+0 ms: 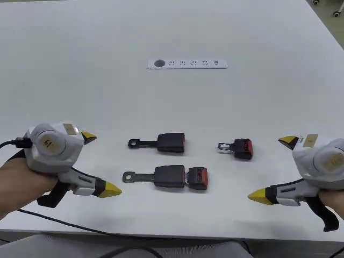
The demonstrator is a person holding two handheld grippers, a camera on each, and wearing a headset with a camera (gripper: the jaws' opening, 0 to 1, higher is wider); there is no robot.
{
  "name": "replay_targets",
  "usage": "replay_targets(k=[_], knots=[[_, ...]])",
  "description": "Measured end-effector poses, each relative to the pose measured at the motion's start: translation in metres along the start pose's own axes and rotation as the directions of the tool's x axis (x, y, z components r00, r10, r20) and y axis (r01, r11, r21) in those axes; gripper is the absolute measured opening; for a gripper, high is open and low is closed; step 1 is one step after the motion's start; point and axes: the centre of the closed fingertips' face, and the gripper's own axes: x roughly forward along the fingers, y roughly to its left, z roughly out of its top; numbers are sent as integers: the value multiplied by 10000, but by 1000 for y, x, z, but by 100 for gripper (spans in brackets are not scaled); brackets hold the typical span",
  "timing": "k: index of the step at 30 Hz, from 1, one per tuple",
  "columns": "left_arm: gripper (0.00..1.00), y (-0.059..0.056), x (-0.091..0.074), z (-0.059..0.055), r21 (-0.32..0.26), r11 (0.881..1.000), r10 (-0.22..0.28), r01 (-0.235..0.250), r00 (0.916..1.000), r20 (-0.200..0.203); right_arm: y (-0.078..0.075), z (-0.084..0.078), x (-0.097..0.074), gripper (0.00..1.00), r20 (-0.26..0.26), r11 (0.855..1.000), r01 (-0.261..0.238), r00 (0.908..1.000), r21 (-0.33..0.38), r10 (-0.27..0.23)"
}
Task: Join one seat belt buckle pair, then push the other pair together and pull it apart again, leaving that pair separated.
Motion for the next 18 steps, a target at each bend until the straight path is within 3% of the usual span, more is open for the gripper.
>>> replay_targets(k=[3, 6, 7, 10, 11, 13, 15, 18], knots=[[100, 0, -4, -8, -146, 9998, 168, -166, 9998, 96, 3, -3, -6, 100, 53, 9998, 68, 10000, 183, -69], [100, -4, -8, -9, -317, 9992, 239, -235, 9996, 125, 4, -9, -8, 100, 40, 9995, 109, 9999, 312, -111], [100, -1, -7, -15, -385, 9990, 247, -242, 9996, 139, 5, -10, -8, 100, 32, 9991, 108, 9999, 399, -109], [100, -10, -11, -13, -502, 9985, 234, -227, 9996, 138, 10, -5, -14, 100, 48, 9985, 150, 9999, 533, -153], [100, -3, -8, -22, -550, 9982, 253, -246, 9996, 139, 11, -5, -14, 100, 50, 9980, 164, 9998, 603, -167], [100, -9, -11, -18, -649, 9976, 267, -254, 9995, 183, 10, -6, -12, 100, 70, 9981, 170, 9998, 588, -175], [100, -5, -10, -22, -731, 9970, 287, -268, 9993, 251, 10, -7, -10, 100, 69, 9981, 169, 9998, 594, -173], [100, -11, -13, -16, -850, 9959, 324, -298, 9990, 304, 11, -1, -13, 100, 129, 9977, 225, 9996, 632, -233]])
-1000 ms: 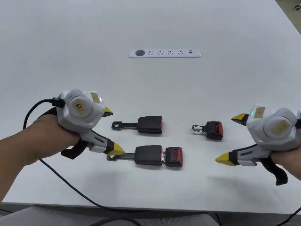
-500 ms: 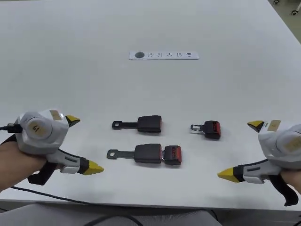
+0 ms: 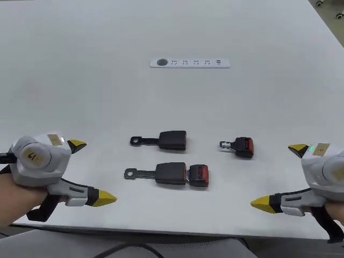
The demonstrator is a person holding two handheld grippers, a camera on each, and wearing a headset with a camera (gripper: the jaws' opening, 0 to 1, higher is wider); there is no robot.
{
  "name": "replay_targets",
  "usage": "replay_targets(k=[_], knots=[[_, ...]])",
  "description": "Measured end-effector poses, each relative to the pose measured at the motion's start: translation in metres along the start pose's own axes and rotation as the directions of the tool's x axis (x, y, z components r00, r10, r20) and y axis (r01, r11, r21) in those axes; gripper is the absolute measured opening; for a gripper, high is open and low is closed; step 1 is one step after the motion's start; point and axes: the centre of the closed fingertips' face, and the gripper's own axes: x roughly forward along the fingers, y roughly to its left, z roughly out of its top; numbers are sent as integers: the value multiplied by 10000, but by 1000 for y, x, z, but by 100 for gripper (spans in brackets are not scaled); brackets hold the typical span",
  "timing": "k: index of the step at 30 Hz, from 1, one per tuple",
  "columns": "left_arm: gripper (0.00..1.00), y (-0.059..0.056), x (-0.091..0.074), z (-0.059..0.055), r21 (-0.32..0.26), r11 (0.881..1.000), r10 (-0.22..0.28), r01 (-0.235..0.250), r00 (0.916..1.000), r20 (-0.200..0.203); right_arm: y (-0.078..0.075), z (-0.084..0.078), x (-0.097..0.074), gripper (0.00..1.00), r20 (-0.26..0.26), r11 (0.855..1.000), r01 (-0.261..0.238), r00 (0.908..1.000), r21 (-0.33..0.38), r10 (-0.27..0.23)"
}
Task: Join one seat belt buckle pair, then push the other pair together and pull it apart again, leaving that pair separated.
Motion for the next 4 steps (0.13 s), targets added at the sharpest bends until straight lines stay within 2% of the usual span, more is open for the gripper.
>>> replay_targets(k=[2, 3, 4], knots=[[100, 4, 0, -1, -62, 10000, 45, -44, 9999, 134, 0, 4, -1, 100, 77, 10000, 35, 10000, 78, -36], [100, -1, -2, 4, -146, 9998, 98, -96, 9998, 177, 0, 5, -1, 100, 97, 10000, 52, 9999, 80, -53], [100, 1, -2, 3, -172, 9997, 162, -159, 9997, 202, 0, 6, 0, 100, 109, 9999, 64, 9999, 88, -65]])
